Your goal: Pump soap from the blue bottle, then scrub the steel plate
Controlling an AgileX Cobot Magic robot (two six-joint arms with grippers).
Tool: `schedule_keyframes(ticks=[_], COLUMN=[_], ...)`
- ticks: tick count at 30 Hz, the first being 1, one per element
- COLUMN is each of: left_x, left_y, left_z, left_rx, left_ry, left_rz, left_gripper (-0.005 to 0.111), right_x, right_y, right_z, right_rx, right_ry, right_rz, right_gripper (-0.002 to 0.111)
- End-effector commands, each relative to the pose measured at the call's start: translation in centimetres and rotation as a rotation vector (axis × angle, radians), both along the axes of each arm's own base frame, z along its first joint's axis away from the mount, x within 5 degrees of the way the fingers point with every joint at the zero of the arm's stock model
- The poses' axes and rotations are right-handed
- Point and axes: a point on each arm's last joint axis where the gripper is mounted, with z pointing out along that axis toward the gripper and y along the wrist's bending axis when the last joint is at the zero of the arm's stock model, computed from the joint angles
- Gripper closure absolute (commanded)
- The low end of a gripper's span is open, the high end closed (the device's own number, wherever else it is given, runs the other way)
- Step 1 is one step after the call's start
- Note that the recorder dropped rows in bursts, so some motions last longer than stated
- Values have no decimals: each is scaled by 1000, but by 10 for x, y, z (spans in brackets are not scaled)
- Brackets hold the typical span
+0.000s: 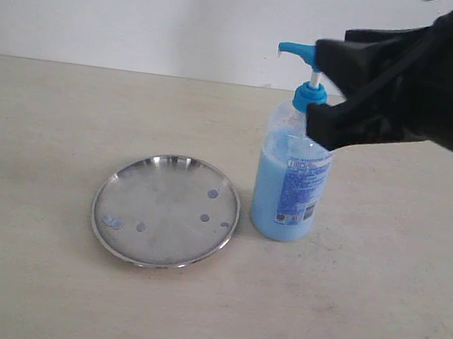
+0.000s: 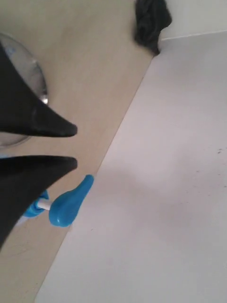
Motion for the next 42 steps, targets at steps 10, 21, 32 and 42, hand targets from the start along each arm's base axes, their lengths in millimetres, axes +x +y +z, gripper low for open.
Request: schedule_keyframes(ticks=[10,21,32,42], left_x=[-1,-1,-1,-1], left_y=[0,0,0,-1], left_z=[0,0,0,0], left_rx=[-4,-3,-3,-4], left_ry=[-4,-3,-3,-4], left_rz=[-7,0,0,-14], left_gripper=[103,103,103,103], right_x=[-116,-137,-104,-113], right_y=[-56,-59,-73,-66], right_z=[57,-1,-97,-135], right_rx=[48,-177,412,272], right_ry=[-272,35,69,295], right_rz=[200,328,-52,20], right_gripper=[107,107,107,107])
